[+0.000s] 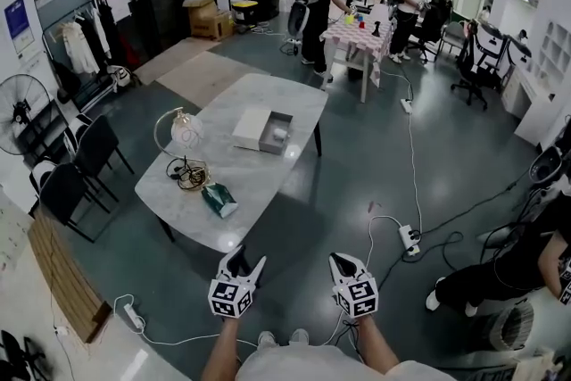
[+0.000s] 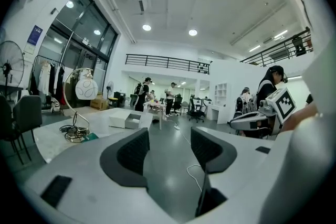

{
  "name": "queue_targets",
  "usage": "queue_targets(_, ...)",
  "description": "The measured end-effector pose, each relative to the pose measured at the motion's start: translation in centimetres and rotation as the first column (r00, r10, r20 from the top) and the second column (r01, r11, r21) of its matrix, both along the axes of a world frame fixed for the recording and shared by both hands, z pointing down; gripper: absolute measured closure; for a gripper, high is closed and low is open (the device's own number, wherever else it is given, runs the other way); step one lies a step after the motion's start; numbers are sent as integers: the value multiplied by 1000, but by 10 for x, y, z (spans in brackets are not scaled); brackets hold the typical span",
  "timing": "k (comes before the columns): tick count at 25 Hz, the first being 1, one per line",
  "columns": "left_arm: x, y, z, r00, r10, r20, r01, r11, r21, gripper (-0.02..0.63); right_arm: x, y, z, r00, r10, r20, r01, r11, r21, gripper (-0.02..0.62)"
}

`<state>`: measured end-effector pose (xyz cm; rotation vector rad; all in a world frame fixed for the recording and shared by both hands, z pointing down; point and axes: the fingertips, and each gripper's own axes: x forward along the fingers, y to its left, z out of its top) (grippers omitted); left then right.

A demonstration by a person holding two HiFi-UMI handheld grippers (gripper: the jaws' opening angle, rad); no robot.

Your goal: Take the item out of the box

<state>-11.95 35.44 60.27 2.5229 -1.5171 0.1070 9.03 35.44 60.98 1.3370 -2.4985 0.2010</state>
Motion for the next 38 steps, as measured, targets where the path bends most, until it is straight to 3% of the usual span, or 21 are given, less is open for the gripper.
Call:
queue_targets(10, 15, -10, 2, 1000, -18, 9, 18, 1000, -4, 371, 17, -18, 5, 1000, -6, 16, 6, 1000, 0, 594)
queue_targets(19, 23, -49, 5, 1000, -9, 15, 9, 1000, -8, 371, 22, -52, 13, 1000, -2, 7, 2, 1000, -15, 594)
queue_targets(28, 38, -121, 18, 999, 37, -9, -37, 999, -17, 371, 30, -113, 20, 1000, 26, -6, -26, 999, -29, 594)
queue_targets(38, 29, -226, 13, 998, 60, -24, -61, 998, -18, 371, 18, -209, 11, 998, 51, -24, -52, 998, -30, 594)
